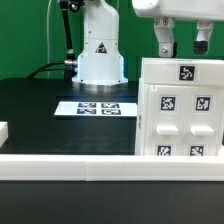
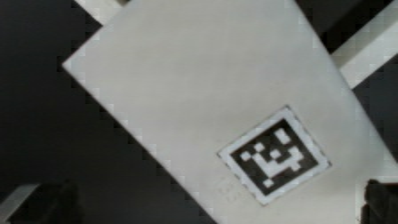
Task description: Assemble cabinet
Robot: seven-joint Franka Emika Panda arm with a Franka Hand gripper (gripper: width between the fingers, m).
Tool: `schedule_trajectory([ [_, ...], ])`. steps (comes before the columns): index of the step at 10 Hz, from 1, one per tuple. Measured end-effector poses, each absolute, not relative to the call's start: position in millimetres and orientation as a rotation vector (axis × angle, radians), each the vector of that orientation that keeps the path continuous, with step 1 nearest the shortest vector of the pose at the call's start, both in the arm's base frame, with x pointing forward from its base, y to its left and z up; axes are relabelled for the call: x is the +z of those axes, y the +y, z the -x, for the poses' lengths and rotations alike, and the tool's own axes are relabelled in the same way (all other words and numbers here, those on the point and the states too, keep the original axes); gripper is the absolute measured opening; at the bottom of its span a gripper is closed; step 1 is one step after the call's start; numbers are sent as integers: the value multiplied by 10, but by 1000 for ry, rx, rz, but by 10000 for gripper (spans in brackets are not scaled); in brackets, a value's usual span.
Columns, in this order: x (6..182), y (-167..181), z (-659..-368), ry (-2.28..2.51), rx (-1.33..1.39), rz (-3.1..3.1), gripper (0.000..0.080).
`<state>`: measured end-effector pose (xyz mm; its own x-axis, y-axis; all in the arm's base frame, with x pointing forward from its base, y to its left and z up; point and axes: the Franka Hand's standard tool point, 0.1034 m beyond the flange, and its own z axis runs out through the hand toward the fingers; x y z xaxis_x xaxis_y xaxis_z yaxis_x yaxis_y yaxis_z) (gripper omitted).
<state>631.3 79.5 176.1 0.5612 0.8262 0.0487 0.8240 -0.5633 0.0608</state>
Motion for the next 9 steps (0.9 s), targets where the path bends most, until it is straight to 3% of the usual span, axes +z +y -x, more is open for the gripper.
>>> schedule_trajectory([
  [2,1800,832,-6272,1749,76,-2558,797],
  [5,1702,802,-6229,2018,55,-2344,797],
  [9,1575,822,-6174,2001,44,-2357,797],
])
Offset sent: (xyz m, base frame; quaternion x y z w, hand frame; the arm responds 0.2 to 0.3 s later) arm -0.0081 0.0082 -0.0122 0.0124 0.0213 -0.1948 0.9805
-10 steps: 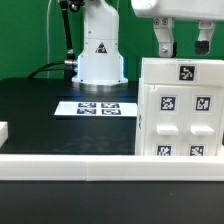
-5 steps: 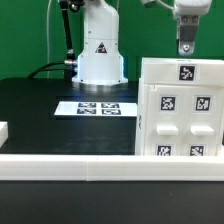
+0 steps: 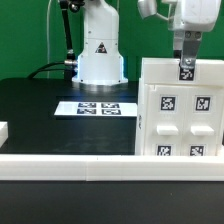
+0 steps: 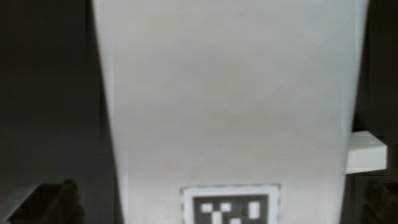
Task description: Assemble cabinet
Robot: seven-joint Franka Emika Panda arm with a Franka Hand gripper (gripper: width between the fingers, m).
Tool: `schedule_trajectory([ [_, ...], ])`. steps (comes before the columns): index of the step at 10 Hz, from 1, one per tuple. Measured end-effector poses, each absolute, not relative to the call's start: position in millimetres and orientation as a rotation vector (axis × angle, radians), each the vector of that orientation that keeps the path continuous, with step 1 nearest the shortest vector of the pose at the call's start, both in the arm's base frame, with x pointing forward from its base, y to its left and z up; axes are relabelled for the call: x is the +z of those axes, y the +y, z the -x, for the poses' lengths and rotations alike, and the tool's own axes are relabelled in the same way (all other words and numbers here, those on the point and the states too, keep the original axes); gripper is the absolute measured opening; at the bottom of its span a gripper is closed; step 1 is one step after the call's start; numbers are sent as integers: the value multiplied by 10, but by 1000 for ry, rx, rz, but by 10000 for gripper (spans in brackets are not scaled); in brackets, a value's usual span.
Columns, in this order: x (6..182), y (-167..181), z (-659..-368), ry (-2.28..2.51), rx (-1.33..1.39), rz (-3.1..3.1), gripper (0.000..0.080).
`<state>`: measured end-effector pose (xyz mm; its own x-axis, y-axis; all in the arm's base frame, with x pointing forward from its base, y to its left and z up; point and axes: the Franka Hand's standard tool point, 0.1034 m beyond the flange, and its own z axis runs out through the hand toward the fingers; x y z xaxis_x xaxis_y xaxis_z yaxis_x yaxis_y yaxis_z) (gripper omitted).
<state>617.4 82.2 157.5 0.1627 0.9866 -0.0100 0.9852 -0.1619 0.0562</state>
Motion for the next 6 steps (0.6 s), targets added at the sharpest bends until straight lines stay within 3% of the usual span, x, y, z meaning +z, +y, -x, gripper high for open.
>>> schedule_trajectory([
  [3,1571,821,-6169,1958,43,-2392,797],
  [5,1563,812,-6164,1952,41,-2399,551],
  [6,1562,805,-6165,1950,41,-2400,551],
])
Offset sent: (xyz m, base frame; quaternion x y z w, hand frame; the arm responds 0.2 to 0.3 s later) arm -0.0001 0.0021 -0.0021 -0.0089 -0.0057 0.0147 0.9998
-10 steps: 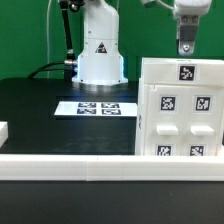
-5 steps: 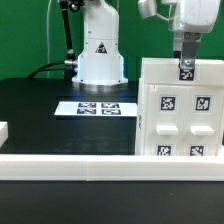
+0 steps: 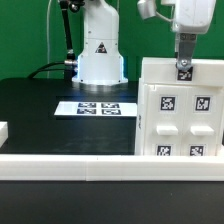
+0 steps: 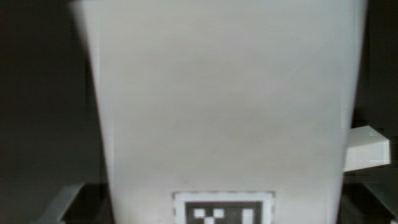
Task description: Assemble cabinet
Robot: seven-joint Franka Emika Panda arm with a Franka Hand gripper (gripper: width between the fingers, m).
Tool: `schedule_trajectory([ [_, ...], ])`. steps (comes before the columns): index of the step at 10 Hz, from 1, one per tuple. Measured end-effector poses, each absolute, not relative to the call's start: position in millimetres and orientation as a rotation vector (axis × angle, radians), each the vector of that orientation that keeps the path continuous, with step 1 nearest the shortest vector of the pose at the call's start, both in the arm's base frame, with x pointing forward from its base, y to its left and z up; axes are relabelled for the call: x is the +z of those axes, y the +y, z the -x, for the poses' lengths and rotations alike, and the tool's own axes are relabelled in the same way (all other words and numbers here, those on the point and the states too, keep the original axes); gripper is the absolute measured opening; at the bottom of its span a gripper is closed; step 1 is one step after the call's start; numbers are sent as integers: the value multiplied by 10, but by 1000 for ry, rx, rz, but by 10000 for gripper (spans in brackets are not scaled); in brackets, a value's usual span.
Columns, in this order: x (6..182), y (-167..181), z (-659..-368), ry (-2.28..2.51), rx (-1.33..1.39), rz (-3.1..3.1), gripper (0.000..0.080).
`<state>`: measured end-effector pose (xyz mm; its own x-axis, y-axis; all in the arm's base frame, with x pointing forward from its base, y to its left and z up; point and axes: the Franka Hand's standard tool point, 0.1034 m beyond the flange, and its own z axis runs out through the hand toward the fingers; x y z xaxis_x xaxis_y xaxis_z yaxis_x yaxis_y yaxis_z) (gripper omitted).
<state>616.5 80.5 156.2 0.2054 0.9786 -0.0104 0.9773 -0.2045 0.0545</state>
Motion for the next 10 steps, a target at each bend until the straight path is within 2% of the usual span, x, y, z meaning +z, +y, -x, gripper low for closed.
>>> schedule_trajectory([
  [4,1562,787,-6166,1884,42,-2453,556],
  [10,1560,798,-6162,984,63,-2946,557],
])
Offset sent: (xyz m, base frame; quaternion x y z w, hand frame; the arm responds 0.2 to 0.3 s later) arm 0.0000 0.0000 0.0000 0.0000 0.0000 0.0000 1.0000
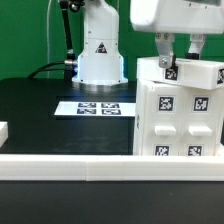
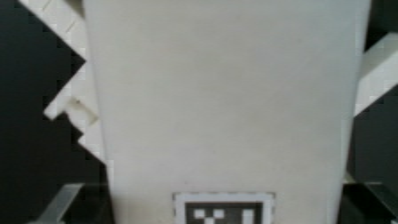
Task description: Assemble cabinet
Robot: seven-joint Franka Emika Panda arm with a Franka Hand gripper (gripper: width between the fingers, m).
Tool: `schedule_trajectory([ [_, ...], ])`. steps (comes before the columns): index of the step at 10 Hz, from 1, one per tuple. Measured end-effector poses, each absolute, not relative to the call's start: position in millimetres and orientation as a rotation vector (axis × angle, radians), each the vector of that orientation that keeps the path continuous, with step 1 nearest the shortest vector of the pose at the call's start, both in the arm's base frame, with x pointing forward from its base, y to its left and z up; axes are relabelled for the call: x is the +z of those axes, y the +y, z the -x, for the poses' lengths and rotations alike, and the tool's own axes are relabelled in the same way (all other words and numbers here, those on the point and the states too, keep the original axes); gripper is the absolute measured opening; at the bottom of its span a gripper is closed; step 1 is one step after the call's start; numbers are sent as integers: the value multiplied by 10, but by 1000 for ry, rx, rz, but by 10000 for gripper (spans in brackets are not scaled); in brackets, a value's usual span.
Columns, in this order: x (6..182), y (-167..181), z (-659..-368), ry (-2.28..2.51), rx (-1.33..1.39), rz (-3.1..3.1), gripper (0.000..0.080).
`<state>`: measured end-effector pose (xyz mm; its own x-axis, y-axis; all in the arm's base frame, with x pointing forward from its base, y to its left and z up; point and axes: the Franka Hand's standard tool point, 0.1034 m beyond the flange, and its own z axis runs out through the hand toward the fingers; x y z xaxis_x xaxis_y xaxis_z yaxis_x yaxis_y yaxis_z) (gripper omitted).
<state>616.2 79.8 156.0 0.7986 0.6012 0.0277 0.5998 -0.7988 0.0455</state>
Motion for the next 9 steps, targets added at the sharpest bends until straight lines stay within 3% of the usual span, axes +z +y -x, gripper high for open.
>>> schedule_trajectory([
  [9,1556,824,-6169,-662,89,-3089,557],
])
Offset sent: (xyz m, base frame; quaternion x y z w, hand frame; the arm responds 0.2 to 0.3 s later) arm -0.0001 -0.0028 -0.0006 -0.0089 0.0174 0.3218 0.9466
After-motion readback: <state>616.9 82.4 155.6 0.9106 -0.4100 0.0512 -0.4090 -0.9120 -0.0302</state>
